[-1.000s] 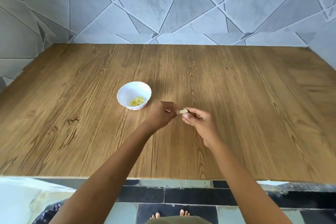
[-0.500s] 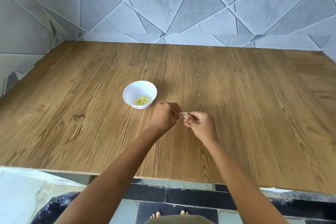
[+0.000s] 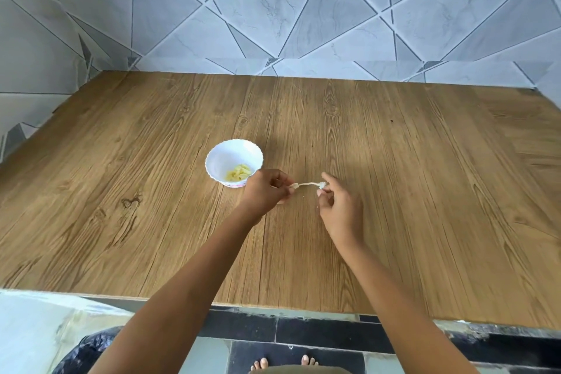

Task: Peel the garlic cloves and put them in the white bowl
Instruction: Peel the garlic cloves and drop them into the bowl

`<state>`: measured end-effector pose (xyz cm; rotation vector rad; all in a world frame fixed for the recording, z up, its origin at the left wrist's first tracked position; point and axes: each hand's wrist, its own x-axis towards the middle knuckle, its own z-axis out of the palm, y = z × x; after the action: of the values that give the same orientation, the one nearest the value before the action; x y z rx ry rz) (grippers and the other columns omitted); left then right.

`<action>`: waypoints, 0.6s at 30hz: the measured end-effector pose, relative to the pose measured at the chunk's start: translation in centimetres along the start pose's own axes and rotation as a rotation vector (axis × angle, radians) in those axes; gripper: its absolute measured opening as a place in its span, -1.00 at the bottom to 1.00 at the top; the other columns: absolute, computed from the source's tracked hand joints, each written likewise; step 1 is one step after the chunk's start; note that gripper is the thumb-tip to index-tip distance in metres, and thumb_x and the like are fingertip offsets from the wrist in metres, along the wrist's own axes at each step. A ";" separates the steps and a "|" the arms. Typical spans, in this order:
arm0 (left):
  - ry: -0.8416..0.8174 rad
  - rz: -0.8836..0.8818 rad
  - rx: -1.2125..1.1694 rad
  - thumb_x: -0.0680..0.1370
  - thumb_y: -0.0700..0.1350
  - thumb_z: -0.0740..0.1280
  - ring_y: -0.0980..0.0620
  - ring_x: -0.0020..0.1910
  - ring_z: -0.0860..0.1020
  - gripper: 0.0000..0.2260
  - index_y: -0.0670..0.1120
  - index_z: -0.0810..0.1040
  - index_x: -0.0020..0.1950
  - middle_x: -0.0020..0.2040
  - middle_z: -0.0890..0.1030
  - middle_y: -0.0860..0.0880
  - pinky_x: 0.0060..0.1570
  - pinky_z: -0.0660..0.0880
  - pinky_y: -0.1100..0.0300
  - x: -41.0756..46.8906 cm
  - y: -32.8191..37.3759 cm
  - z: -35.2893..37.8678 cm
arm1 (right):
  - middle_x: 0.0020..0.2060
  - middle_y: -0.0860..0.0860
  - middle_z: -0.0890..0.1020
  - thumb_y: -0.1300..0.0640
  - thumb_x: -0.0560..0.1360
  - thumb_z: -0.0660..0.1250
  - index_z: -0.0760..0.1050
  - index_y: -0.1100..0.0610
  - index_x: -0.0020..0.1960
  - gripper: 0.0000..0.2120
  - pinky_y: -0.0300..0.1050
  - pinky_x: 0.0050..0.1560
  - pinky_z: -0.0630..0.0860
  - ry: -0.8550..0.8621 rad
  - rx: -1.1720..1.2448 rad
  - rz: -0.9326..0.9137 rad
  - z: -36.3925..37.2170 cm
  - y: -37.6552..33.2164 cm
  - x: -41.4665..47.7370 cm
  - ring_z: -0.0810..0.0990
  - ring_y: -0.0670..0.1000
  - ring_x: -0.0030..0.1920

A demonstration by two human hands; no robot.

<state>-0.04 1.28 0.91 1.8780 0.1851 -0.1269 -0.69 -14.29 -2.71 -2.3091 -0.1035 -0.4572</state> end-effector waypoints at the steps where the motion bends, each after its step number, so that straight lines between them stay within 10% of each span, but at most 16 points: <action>1: -0.011 -0.002 -0.001 0.44 -0.31 0.44 0.08 -0.35 0.55 -0.91 -0.15 0.60 -0.13 -0.40 0.58 0.05 -0.19 0.58 0.16 0.0 0.0 0.0 | -0.11 0.05 0.67 0.27 0.48 0.38 0.57 0.21 0.18 -0.73 -0.25 -0.19 0.42 0.006 0.024 -0.035 0.0 -0.2 -0.1 0.61 0.00 -0.18; 10: -0.069 0.007 -0.048 0.45 -0.34 0.42 0.12 -0.37 0.56 -0.91 -0.22 0.60 -0.07 -0.32 0.59 -0.09 -0.28 0.54 0.31 -0.9 0.2 -0.9 | -0.28 0.06 0.66 0.28 0.48 0.38 0.61 0.31 0.00 -0.87 -0.30 -0.32 0.55 -0.266 0.712 0.403 -0.2 -2.0 0.2 0.61 -0.14 -0.38; 18: 0.024 0.002 -0.014 0.46 -0.37 0.40 0.13 -0.44 0.55 -0.89 -0.19 0.55 -0.14 -0.44 0.56 0.02 -0.32 0.56 0.30 -2.9 -0.8 -2.7 | -0.24 0.09 0.61 0.19 0.43 0.44 0.67 0.14 -0.06 -0.89 0.05 -0.23 0.55 -0.122 -0.058 -0.085 3.1 0.1 0.2 0.57 0.11 -0.31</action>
<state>-3.04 3.89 1.55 1.8661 0.1996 -0.1012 0.46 -12.21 -4.71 -2.3956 -0.2514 -0.3661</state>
